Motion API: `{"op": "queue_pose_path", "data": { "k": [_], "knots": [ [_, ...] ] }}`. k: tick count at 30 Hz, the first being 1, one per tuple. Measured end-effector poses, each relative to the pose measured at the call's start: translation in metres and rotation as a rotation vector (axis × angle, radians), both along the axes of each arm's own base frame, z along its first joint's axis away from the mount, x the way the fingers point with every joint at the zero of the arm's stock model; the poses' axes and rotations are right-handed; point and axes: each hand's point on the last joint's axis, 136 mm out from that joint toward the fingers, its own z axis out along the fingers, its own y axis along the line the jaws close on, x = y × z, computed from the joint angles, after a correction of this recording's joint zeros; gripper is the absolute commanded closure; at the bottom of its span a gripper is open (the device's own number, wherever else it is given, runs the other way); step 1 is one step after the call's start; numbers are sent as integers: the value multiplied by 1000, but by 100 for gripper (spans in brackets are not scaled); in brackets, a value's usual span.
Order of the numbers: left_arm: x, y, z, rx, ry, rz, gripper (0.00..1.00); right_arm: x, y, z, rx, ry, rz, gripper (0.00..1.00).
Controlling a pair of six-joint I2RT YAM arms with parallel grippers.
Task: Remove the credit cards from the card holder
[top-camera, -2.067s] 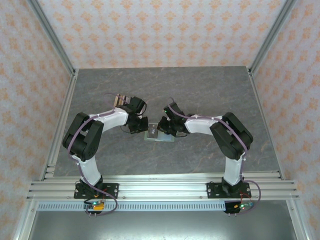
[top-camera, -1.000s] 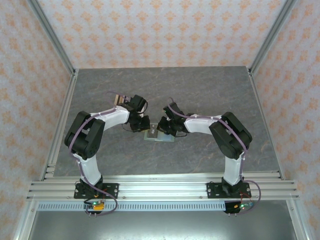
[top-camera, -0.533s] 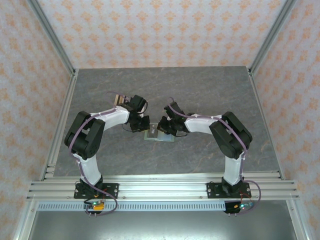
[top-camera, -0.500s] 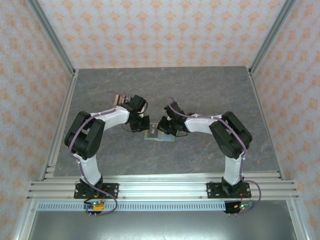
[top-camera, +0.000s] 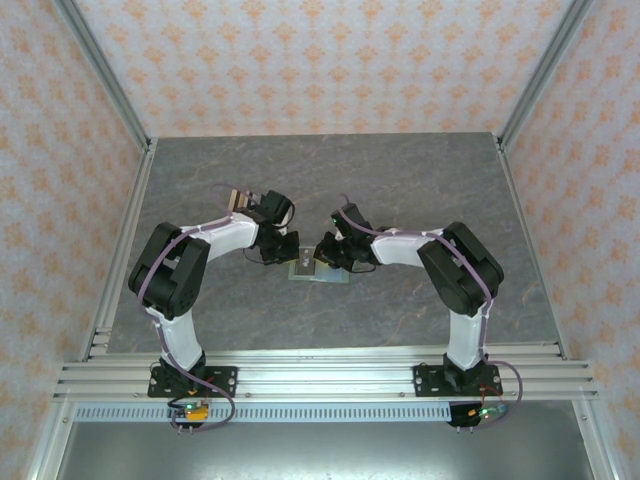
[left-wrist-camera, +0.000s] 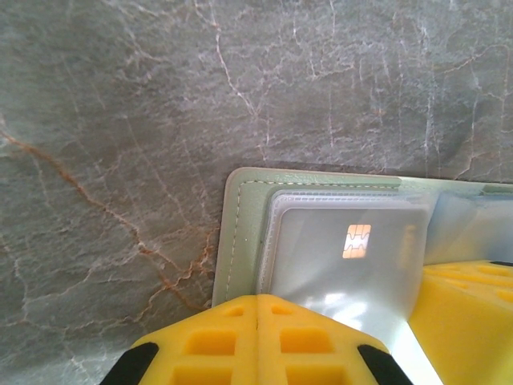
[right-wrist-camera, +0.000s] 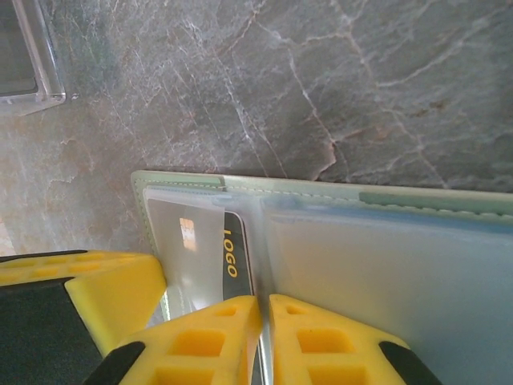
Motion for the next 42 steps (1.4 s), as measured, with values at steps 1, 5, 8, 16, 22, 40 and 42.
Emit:
{"op": "queue_pose_path", "data": {
  "k": [1,5,8,16,22,40,42],
  "knots": [
    [0,0,0,-1,0,0,94,0,0,0,5,-2,1,85],
    [0,0,0,-1,0,0,94,0,1,0,20,-7,5,85],
    [0,0,0,-1,-1,0,94,1,2,1,36,-13,9,85],
    [0,0,0,-1,-2,0,96,1,3,1,63,-33,13,87],
    [0,0,-1,-3,1,0,95,2,4,4,79,-47,13,82],
    [0,-1,-1,-32,16,-1,96,1,5,4,75,-44,32,89],
    [0,-1,-1,-32,16,-1,96,1,4,4,61,-44,38,91]
  ]
}}
